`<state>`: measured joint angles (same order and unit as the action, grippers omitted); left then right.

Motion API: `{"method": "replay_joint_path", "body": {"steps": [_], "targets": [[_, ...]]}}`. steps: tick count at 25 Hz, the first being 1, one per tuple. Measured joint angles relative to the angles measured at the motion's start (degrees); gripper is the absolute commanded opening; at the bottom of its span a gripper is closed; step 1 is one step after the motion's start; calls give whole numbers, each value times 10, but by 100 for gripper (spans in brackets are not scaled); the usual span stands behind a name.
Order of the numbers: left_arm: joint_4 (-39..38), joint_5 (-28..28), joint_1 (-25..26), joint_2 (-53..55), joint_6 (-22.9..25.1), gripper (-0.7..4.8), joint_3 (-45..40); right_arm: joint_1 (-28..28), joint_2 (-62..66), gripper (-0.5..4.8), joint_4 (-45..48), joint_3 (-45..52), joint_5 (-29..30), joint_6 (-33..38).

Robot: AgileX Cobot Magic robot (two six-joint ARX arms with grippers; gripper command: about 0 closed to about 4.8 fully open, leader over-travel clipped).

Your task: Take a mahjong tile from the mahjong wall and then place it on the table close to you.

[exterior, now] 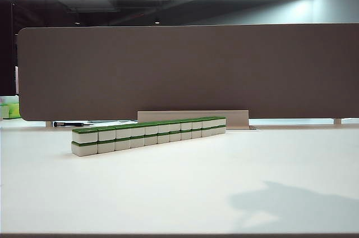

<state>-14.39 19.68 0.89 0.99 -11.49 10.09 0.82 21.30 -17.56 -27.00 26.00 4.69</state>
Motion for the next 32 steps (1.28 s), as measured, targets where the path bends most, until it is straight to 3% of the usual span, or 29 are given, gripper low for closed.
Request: {"method": "replay_joint_path", "body": {"steps": [5,12,15,18,24,29,32], "targets": [[-2,44,0,41,-20,-5,4,9,30,-1,1,-16,33,0],[-4,57,0,162,-17,-5,77,39,31,-1,2,-17,36,0],[-6,64,0,269,22,-5,150,43,38,-1,1,-18,36,0],[-8,89,0,384,29,-5,233,42,38,-1,2,-18,36,0],[-111,106,-10,585,63,-5,403,42,37,-1,2,-18,36,0],[-90,105,-33,625,93,-5,443,42,37,-1,1,-18,36,0],[-86,40,-64,626,131,-5,443,42,37,-1,1,-18,36,0]]}}
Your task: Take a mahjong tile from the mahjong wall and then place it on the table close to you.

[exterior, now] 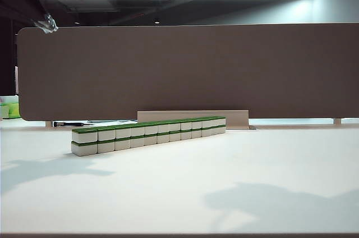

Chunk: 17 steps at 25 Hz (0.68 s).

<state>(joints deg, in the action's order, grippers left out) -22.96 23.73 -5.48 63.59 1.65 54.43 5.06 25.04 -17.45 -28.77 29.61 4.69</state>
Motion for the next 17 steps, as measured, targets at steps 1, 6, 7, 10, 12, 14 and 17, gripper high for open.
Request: {"method": "replay_joint_path", "body": {"steps": [1,6,7,10,12,14,17], "targets": [[0,-16,-5,0,9,-5,0,0,0,-1,0,0,0,0],[0,-45,-10,21,35,-5,11,0,0,-1,0,0,0,0],[-5,-46,-10,39,37,-5,25,0,1,-1,0,0,0,0],[-42,-47,-10,84,50,-5,79,0,0,-1,0,0,0,0],[-60,-48,-10,110,52,-5,106,0,0,-1,0,0,0,0],[-69,-48,-10,122,61,-5,117,0,0,-1,0,0,0,0],[-70,-49,-10,142,66,-5,136,0,0,-1,0,0,0,0]]}}
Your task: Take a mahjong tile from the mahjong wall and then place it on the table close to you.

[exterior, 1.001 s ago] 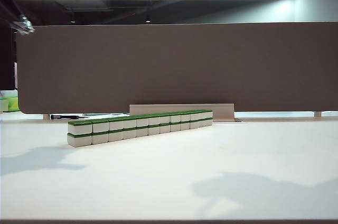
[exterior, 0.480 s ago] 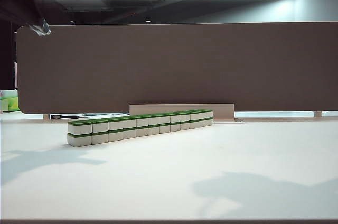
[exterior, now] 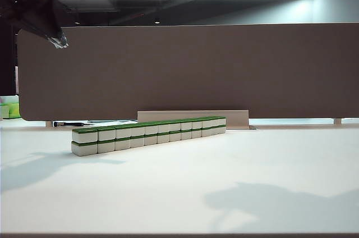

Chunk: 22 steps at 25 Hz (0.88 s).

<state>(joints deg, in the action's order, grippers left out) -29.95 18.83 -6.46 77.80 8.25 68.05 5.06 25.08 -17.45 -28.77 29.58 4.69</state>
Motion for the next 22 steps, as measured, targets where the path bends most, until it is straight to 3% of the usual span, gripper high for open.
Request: {"method": "replay_joint_path", "body": {"steps": [5,22], "targets": [[-27,-24,0,38,30,-5,38,0,0,-1,0,0,0,0],[-70,-24,-2,144,74,-5,134,0,0,-1,0,0,0,0]]}}
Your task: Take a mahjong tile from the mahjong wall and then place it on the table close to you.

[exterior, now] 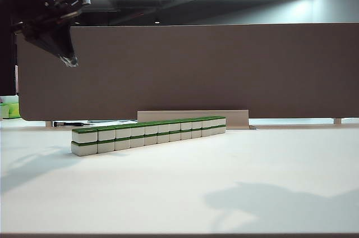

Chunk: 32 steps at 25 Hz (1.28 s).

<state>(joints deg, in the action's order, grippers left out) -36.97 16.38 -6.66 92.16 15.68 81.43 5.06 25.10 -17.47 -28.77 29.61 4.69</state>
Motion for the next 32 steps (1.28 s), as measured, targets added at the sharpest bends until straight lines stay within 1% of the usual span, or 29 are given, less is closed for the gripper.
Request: {"method": "replay_joint_path", "body": {"steps": [4,9,13,16,23,28,29,30,31,32], "targets": [[-34,-22,-9,44,15,-6,56,0,0,-1,0,0,0,0],[-53,-42,-22,76,28,-5,95,0,0,-1,-11,0,0,0],[-72,-80,-50,124,50,-6,146,0,0,-1,-14,0,0,0],[-94,-89,-56,165,53,-6,192,0,0,-1,-15,0,0,0],[-141,-101,-59,221,58,-6,248,0,0,-1,-15,0,0,0],[-176,-102,-61,230,64,-5,257,0,0,-1,-15,0,0,0],[-184,-102,-61,230,64,1,259,0,0,-1,-15,0,0,0],[-195,-102,-61,230,64,19,260,0,0,-1,-15,0,0,0],[-205,-102,-61,229,64,61,260,0,0,-1,-15,0,0,0],[-218,-102,-61,229,64,121,260,0,0,-1,-15,0,0,0]]}}
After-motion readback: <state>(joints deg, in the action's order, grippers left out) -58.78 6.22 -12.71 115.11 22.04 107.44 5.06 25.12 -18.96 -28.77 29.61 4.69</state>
